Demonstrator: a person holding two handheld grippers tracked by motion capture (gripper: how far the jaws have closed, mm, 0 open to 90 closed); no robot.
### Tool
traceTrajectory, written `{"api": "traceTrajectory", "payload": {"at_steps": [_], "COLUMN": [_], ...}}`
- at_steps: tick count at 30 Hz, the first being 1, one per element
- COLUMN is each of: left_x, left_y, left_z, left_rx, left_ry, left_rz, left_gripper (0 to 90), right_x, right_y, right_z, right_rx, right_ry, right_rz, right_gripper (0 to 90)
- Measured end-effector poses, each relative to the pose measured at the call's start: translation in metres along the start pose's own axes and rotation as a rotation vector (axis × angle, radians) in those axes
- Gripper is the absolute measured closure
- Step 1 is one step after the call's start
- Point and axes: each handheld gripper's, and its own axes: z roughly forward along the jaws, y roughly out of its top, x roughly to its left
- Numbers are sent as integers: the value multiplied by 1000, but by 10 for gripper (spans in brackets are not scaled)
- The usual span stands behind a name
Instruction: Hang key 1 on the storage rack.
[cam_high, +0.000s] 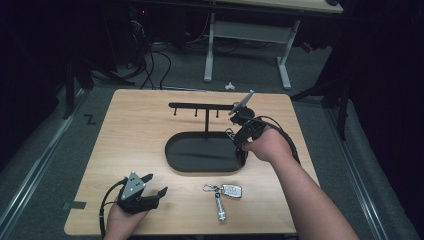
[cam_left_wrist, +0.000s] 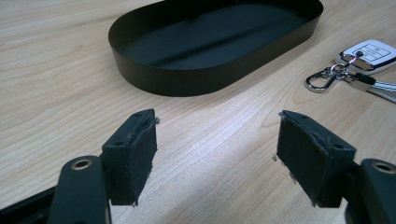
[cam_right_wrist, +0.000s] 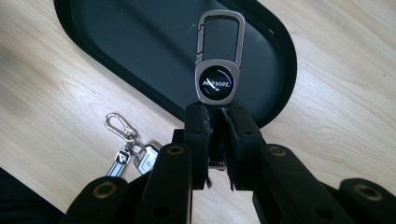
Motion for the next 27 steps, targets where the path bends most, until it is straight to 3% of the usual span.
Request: {"api": "traceTrajectory", "payload": {"at_steps": [14,20,27], "left_x": [1,2,2], "left_y": [0,-1,-1], "left_z": [-1,-2,-1], "left_rx": [-6,-9,-7], "left_ry": [-9,-12,-15], "left_rz": [-5,-10,-7], "left_gripper": [290,290,290], "right_x": [10,13,14], "right_y": [25,35,40], "right_z": [-19,-18,-16], "right_rx": [-59,-75,-81], "right_ry": [-4,-10,-14], "right_rz": [-9,-23,-4], "right_gripper": [805,806,806]}}
